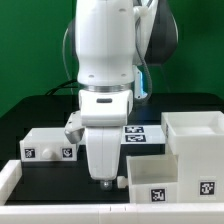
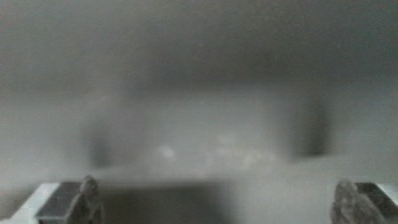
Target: Assemble drawer
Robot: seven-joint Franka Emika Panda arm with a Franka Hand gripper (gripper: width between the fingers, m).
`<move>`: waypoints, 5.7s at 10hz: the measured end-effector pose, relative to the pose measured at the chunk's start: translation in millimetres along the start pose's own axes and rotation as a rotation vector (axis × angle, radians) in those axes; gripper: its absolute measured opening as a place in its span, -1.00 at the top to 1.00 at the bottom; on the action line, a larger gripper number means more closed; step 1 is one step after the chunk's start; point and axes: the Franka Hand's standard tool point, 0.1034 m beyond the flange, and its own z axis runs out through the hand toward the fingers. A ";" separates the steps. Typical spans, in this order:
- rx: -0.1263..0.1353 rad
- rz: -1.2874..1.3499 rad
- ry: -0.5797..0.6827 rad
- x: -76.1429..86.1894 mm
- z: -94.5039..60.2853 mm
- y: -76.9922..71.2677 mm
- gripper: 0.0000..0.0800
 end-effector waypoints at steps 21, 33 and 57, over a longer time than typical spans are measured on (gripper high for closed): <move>0.017 0.208 0.197 65.0 -8.9 -8.2 -0.62; -0.044 0.213 0.173 3.9 -20.0 -13.6 -0.62; -0.105 0.575 0.127 -72.7 -63.4 -13.7 -0.62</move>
Offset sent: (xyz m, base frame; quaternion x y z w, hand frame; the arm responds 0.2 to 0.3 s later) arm -0.0629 0.0760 -0.0181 0.0055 0.1973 0.0219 0.9801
